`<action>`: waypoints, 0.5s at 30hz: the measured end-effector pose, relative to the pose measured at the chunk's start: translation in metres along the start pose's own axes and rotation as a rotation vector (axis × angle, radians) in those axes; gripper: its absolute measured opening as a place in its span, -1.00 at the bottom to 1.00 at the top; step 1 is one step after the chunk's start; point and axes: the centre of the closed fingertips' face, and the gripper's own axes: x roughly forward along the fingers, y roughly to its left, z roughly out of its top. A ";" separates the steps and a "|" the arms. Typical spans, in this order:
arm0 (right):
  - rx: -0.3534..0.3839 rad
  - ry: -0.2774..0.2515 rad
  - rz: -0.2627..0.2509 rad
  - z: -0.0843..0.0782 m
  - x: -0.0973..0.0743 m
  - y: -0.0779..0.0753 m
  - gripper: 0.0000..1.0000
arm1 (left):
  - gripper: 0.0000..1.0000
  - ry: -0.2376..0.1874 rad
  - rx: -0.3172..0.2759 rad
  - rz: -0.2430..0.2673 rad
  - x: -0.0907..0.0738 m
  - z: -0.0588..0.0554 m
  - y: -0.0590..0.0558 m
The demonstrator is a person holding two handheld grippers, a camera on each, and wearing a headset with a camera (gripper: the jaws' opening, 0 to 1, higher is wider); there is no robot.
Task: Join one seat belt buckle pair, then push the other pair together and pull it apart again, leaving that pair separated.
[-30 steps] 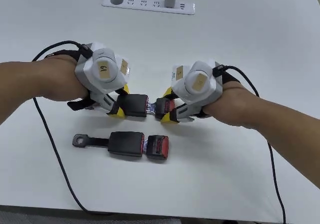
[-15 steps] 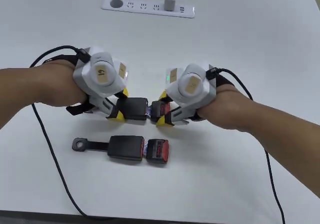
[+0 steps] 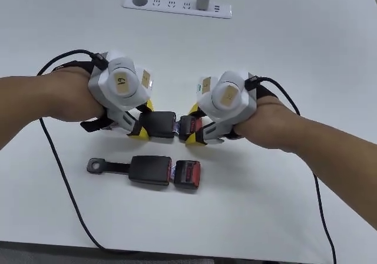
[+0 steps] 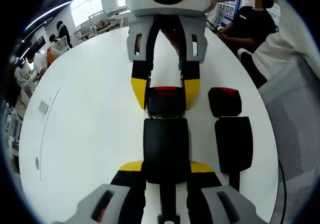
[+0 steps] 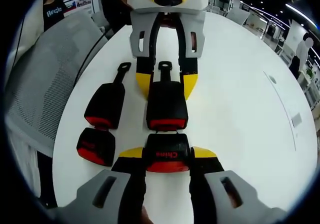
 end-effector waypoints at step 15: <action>-0.003 0.017 -0.002 -0.011 -0.007 0.005 -0.37 | -0.38 0.005 -0.004 -0.003 -0.001 -0.002 -0.002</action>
